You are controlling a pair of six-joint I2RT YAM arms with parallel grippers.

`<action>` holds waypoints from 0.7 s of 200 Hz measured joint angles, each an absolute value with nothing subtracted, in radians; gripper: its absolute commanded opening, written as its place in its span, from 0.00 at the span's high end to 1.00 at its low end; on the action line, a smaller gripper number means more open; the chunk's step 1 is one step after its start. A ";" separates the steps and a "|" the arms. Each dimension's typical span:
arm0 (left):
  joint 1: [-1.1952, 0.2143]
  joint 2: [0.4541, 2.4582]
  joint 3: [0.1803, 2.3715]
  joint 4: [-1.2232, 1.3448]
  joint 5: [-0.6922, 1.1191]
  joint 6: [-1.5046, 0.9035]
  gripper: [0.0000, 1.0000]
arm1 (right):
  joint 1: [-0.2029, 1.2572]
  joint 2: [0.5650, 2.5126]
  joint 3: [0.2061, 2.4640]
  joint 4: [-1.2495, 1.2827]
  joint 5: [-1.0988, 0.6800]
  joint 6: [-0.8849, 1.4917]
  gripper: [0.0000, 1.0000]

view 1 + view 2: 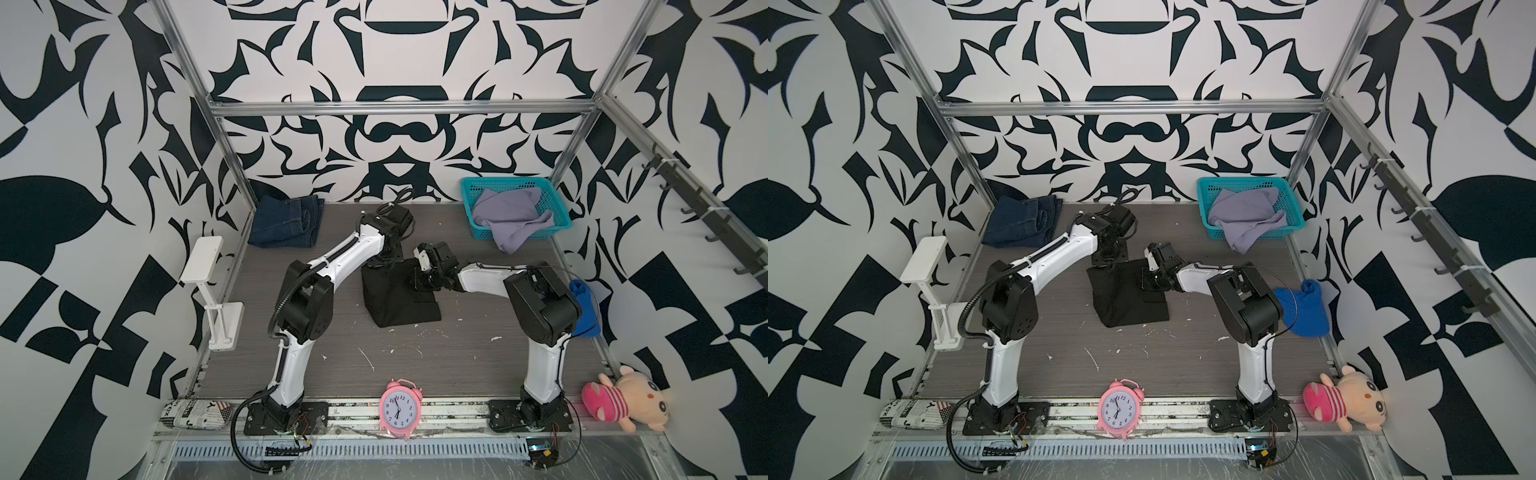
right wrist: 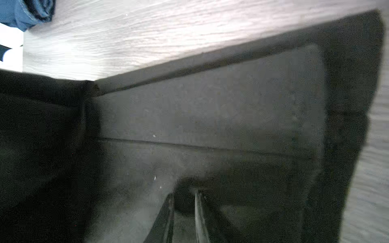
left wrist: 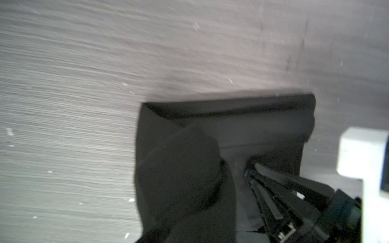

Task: Fold and stack skirts
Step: Fold the skirt at the center of the table.

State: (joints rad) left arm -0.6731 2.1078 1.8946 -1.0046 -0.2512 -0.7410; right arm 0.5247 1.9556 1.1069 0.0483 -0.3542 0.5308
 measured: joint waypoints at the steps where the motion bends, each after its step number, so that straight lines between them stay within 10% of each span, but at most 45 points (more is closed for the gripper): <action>1: -0.675 2.109 1.896 -1.006 -0.251 -0.741 1.00 | 0.524 1.955 1.105 0.051 -0.355 0.532 0.76; 75: -0.701 2.136 1.909 -1.058 -0.271 -0.761 1.00 | 0.450 1.707 0.925 0.113 -0.469 0.585 0.68; 109: -0.701 2.136 1.909 -1.061 -0.281 -0.760 1.00 | 0.373 1.553 0.891 0.094 -0.467 0.591 0.37; 140: -0.703 2.136 1.909 -1.060 -0.281 -0.759 1.00 | 0.323 1.562 0.841 0.063 -0.459 0.584 0.35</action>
